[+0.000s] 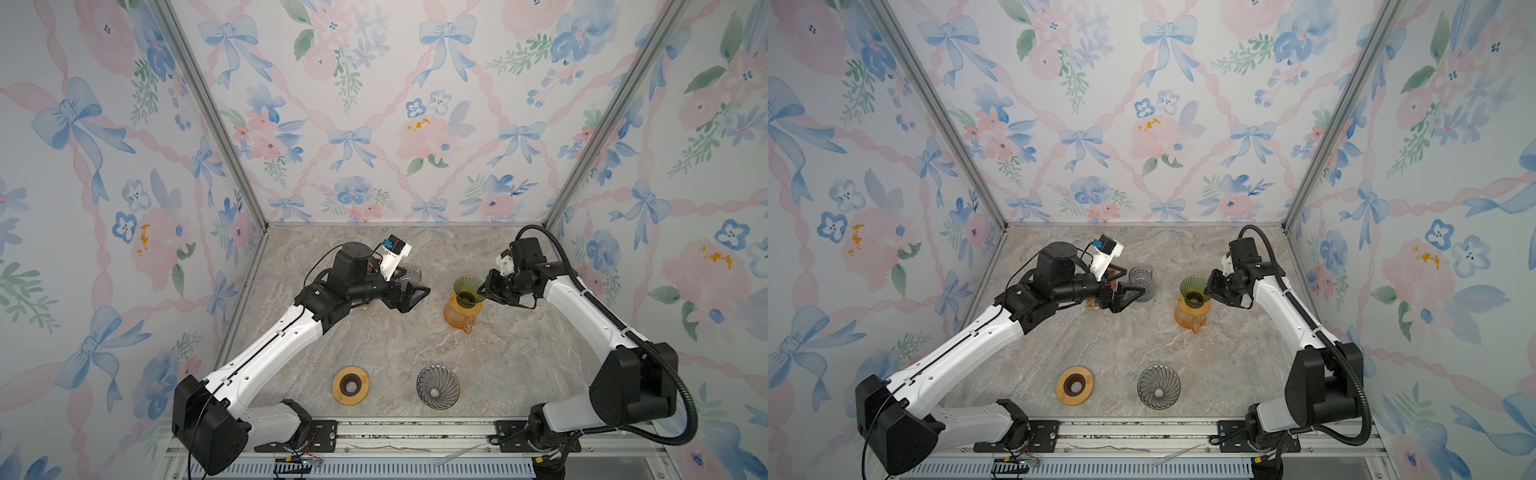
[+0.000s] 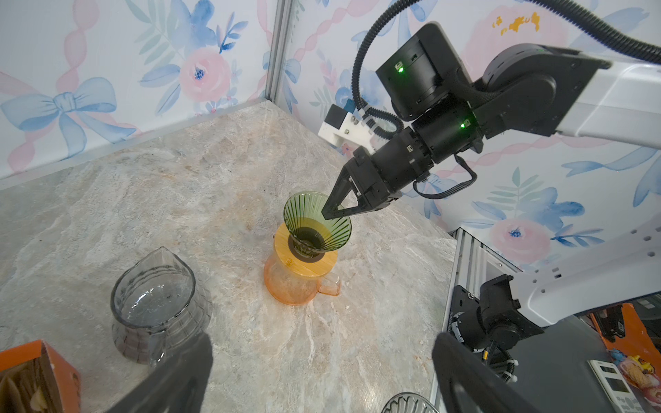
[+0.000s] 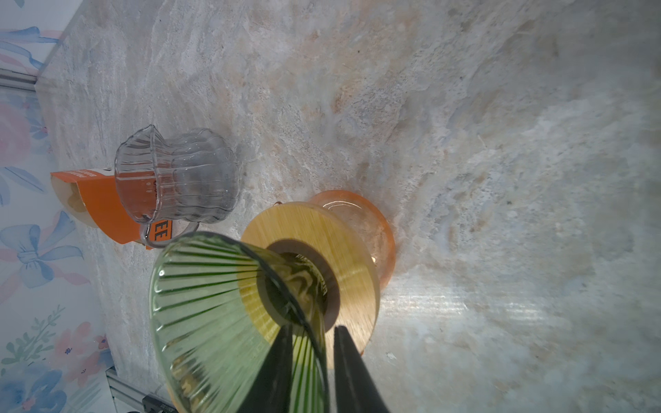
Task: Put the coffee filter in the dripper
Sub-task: 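Open the right gripper and lift it off the green dripper, then lower the left gripper into the orange filter box while the right hovers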
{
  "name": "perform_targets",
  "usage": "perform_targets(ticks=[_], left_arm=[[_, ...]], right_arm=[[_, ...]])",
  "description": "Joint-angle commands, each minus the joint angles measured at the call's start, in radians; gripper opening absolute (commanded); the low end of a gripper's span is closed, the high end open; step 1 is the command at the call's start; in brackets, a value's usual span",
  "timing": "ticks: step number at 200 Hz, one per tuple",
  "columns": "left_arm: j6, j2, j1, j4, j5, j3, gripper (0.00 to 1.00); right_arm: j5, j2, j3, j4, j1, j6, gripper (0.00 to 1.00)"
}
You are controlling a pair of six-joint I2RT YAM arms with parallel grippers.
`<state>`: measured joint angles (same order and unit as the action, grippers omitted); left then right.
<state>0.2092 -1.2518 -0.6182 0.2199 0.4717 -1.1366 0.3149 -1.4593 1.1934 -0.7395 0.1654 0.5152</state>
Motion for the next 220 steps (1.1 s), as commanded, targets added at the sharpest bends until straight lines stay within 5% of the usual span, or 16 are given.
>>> perform_targets(ticks=[1,59,92,143,193,220], left_arm=[[-0.004,0.008,0.009,0.004,0.018,0.008,0.98],[0.01,0.01,0.033,0.004,-0.003,0.008,0.98],[0.01,0.01,0.047,0.004,-0.021,0.011,0.98],[0.003,0.009,0.07,0.005,-0.063,0.017,0.98],[0.021,0.009,0.085,0.01,-0.222,0.053,0.98],[0.042,-0.005,0.109,0.032,-0.262,0.063,0.96]], right_arm=[[-0.029,0.039,-0.001,-0.003,0.006,-0.004,0.29],[-0.07,0.113,-0.032,0.016,0.002,-0.013,0.62],[-0.094,0.183,-0.043,0.044,0.0,-0.048,0.99],[-0.101,0.329,-0.092,0.147,0.005,-0.117,0.96],[-0.106,0.461,-0.145,0.206,0.003,-0.148,0.96],[-0.014,0.461,-0.17,0.204,-0.02,-0.162,0.96]])
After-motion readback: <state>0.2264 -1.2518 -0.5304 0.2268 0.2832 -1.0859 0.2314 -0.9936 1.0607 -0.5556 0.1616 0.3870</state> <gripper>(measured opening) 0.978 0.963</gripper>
